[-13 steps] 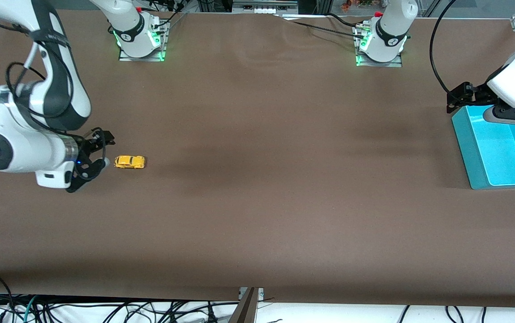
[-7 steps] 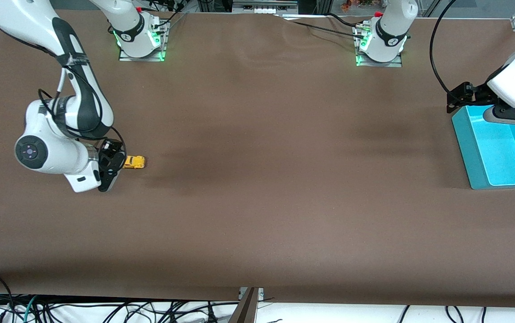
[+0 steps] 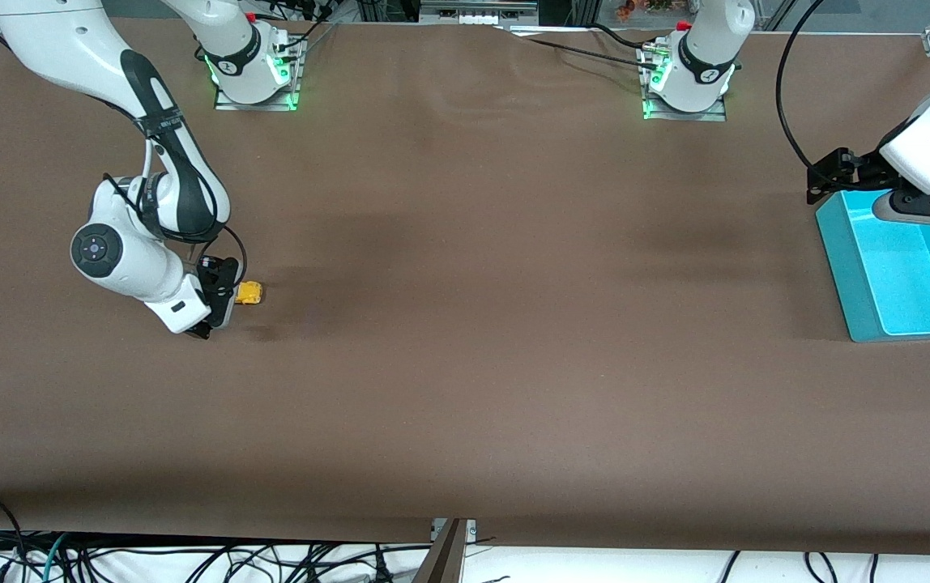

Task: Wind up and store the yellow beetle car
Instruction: 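Close the right gripper on the yellow car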

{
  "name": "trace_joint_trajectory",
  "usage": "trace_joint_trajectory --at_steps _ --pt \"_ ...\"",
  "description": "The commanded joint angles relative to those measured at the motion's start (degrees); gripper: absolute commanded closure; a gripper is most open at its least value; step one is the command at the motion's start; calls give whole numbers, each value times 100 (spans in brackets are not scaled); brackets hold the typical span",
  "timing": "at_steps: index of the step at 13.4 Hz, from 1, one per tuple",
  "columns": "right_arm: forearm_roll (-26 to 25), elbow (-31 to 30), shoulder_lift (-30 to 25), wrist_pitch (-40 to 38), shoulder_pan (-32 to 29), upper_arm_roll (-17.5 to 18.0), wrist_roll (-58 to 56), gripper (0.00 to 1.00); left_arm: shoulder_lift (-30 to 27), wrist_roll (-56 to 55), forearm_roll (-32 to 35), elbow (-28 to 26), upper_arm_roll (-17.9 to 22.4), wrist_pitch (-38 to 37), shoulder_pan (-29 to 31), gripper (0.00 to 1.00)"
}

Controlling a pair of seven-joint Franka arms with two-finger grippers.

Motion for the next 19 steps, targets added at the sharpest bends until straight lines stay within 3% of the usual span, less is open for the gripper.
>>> trace_joint_trajectory --at_steps 1,6,12,14,15,16,17,19 --pt "17 -535 -199 552 -87 -4 -409 0 67 -13 55 172 -3 -123 -1 0" --pt "17 -1045 -366 984 -87 5 -577 1 67 -13 55 163 -3 -132 -9 0" --pt "17 -1046 -419 993 -87 5 -840 3 67 -5 55 163 -11 -132 -1 0" --pt "17 -1055 -419 994 -87 -4 -911 23 67 -5 55 163 -3 -132 8 0" --pt "17 -1046 -419 994 -87 5 -998 39 67 -5 55 163 -3 -132 8 0" --pt "26 -1046 -419 994 -87 5 -1025 64 67 -5 55 163 -3 -132 8 0" --pt "26 -1046 -410 994 -87 5 -1026 78 67 -5 55 163 -3 -132 8 0" --pt "26 -1046 -410 994 -87 5 -1026 95 67 -5 55 163 -3 -132 8 0"
